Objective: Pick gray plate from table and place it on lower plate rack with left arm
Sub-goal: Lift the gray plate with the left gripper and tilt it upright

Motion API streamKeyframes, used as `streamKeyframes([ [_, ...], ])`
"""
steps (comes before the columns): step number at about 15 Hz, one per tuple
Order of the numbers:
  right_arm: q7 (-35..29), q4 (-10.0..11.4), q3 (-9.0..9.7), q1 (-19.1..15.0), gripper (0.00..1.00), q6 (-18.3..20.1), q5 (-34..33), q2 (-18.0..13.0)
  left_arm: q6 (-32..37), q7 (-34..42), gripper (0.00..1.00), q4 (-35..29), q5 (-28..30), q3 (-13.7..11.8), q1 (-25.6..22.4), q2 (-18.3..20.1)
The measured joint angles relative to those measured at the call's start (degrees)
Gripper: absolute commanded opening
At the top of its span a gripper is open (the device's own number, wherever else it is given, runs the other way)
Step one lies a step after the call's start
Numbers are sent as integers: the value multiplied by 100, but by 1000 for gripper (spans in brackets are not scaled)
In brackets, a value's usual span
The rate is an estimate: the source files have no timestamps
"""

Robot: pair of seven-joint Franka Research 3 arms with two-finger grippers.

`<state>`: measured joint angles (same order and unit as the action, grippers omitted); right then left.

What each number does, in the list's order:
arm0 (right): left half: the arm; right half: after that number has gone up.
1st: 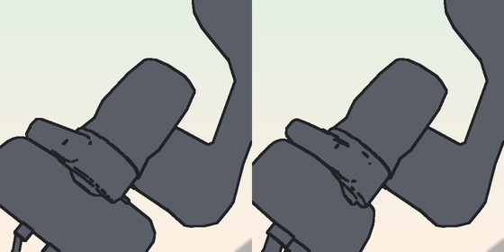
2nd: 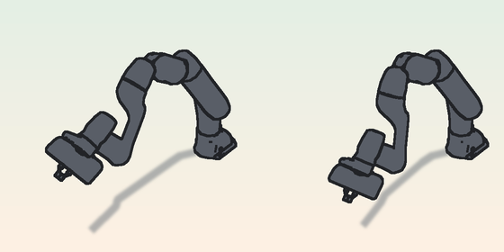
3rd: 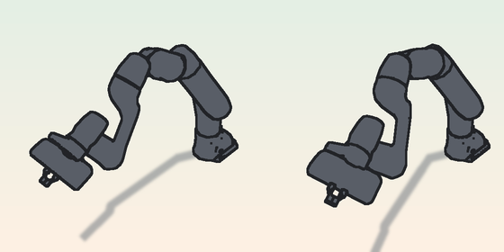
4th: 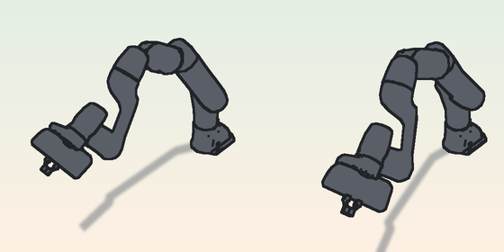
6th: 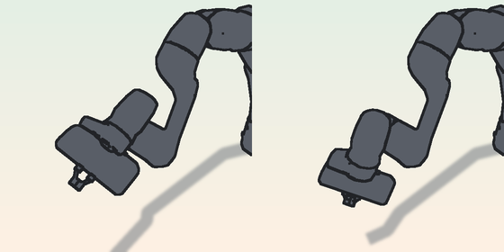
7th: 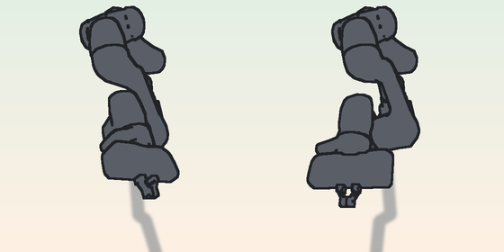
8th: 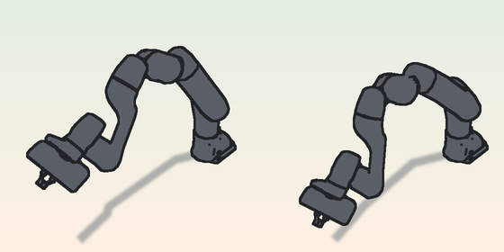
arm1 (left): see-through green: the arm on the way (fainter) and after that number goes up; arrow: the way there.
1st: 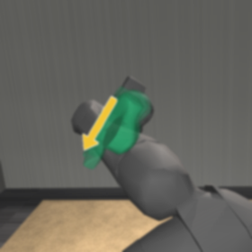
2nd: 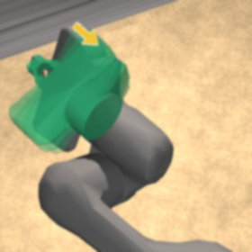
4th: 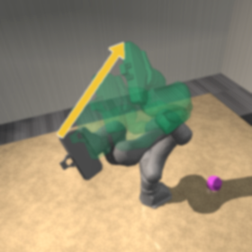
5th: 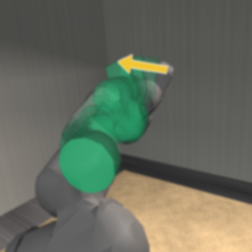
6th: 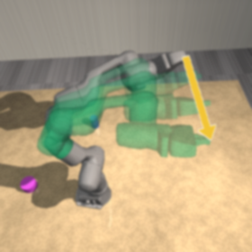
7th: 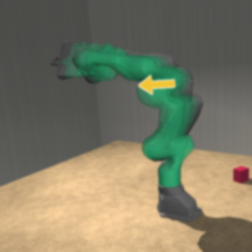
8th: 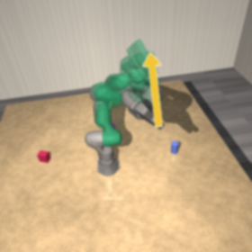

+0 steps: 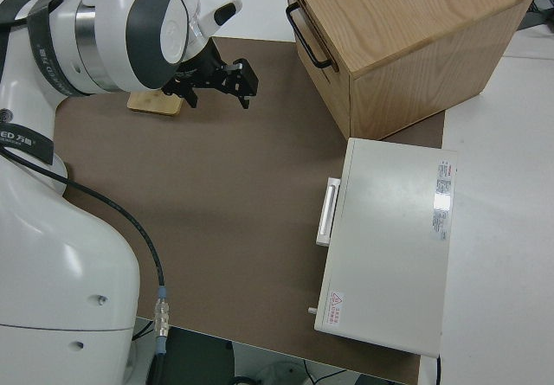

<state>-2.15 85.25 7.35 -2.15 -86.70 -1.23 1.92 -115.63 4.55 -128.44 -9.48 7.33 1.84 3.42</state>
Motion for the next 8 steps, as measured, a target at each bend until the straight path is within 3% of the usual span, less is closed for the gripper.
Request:
streamKeyframes([
  [8,0,0,0,0,983,0,0,0,2013,349,0,1106,199,-315,-5,581],
])
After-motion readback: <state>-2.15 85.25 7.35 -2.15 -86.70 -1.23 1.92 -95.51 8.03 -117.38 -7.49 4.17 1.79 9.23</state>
